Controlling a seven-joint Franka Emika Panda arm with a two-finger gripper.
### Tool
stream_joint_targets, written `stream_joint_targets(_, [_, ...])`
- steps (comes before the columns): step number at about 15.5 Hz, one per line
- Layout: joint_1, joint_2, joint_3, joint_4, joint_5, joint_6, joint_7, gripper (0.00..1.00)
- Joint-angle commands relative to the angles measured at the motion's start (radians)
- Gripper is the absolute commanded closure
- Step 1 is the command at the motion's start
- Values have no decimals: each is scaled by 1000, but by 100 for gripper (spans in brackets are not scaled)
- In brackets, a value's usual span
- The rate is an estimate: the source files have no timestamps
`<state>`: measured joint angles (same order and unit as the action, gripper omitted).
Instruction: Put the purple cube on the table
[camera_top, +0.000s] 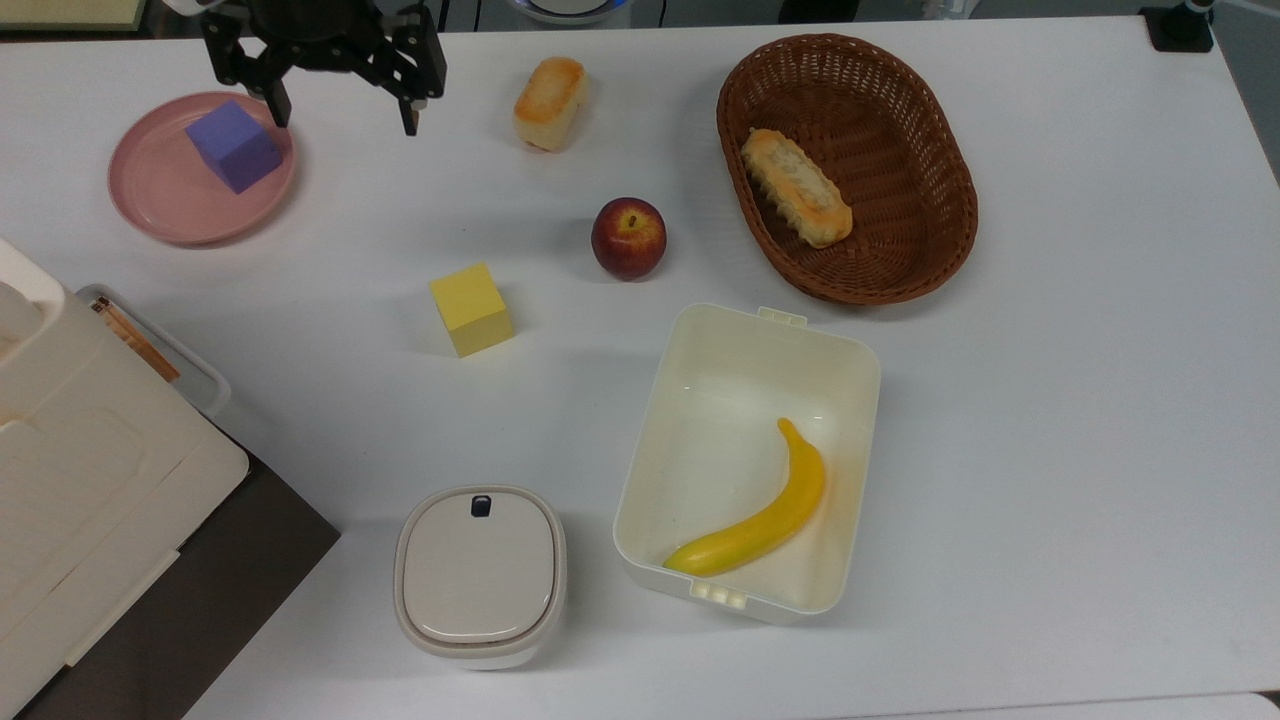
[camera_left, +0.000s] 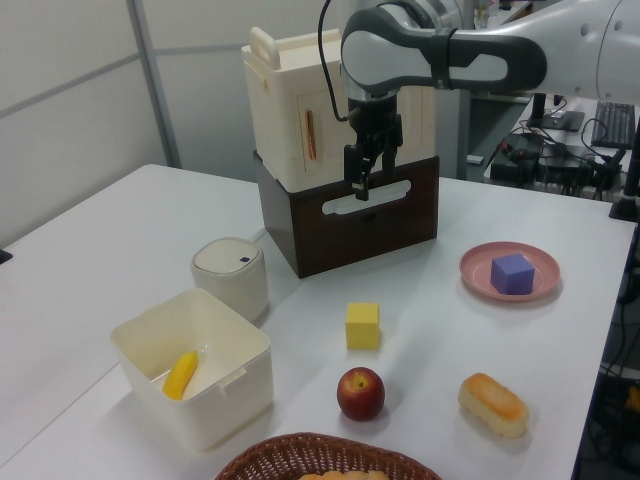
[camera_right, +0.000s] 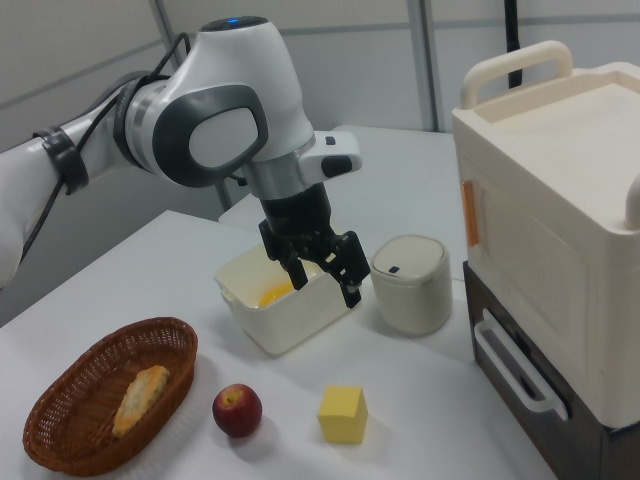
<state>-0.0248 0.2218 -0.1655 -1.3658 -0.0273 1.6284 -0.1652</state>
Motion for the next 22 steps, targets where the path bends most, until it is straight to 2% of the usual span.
stream_joint_targets(1, [-1,-35,-6,-32,17,-7,4,0])
stream_joint_targets(15, [-7,-33,-5,-35,17,-27,-7,0])
stream_joint_targets(17, [-17,-33,-9,-30,10,-65,-52,0])
stream_joint_targets(20, [-70,-32,-8,-38,3,-114,-157,0])
stream_joint_targets(22, [-113,-27,-8,-67,3,-145,-283,0])
